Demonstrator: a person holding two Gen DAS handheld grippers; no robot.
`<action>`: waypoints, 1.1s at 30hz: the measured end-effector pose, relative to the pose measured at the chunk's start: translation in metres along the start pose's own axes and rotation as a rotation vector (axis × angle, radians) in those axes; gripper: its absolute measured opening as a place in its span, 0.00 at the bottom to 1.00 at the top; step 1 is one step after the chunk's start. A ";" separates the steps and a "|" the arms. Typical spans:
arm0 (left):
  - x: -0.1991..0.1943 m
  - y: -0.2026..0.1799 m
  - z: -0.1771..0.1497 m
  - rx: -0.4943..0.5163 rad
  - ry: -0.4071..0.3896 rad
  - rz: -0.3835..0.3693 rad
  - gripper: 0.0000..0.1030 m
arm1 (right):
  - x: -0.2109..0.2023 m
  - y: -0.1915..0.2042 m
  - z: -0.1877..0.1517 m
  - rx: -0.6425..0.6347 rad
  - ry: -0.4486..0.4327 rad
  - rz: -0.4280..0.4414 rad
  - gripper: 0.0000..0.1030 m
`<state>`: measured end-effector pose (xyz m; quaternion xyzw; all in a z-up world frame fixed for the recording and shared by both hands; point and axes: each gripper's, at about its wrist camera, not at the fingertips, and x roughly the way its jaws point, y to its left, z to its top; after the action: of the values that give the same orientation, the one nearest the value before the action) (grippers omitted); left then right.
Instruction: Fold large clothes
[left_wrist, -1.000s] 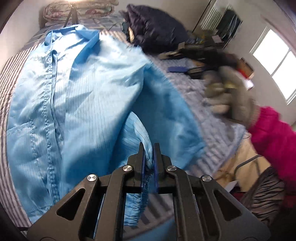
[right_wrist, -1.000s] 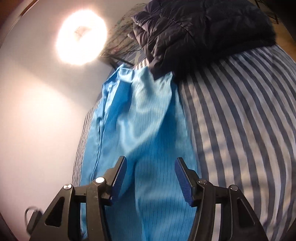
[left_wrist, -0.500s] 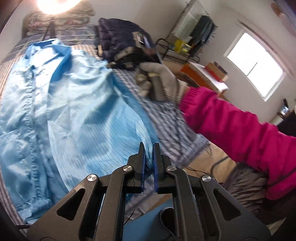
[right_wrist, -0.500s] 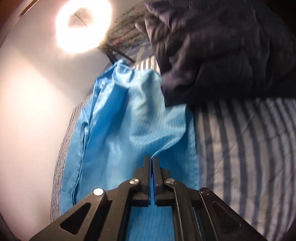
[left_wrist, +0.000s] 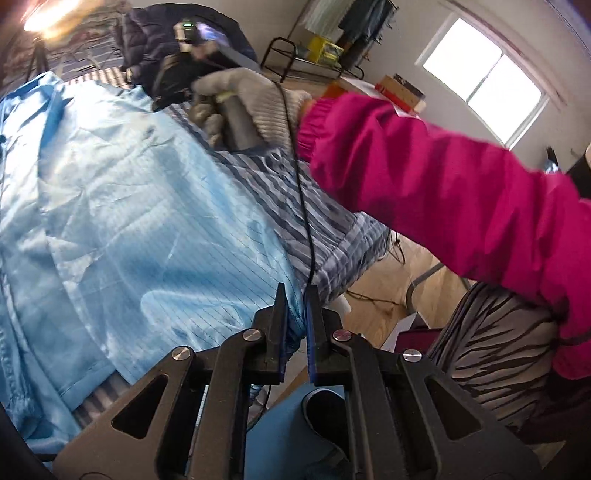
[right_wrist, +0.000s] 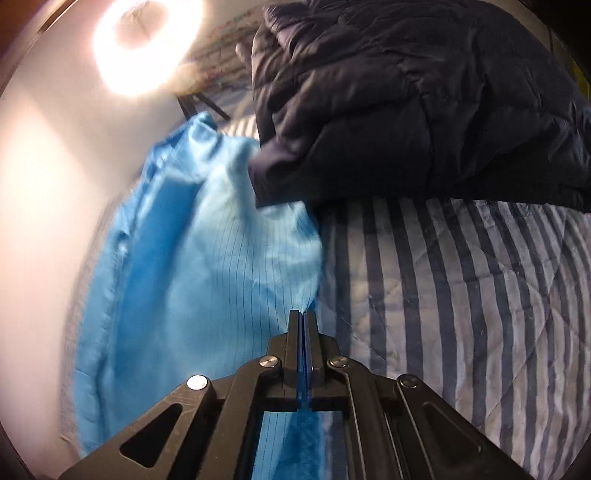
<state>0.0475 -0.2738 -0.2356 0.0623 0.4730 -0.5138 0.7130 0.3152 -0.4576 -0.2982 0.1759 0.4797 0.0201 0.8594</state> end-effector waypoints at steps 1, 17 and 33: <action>0.004 -0.003 0.001 0.005 0.010 0.004 0.05 | 0.002 0.000 0.000 -0.003 0.001 -0.009 0.00; -0.042 0.105 -0.032 -0.342 -0.048 0.161 0.31 | -0.035 -0.034 -0.047 0.123 0.059 0.206 0.42; 0.006 0.175 -0.030 -0.646 -0.038 0.104 0.14 | -0.057 -0.046 -0.097 0.170 0.134 0.360 0.42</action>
<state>0.1675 -0.1788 -0.3258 -0.1526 0.5943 -0.3014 0.7298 0.1978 -0.4847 -0.3128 0.3288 0.4966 0.1446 0.7901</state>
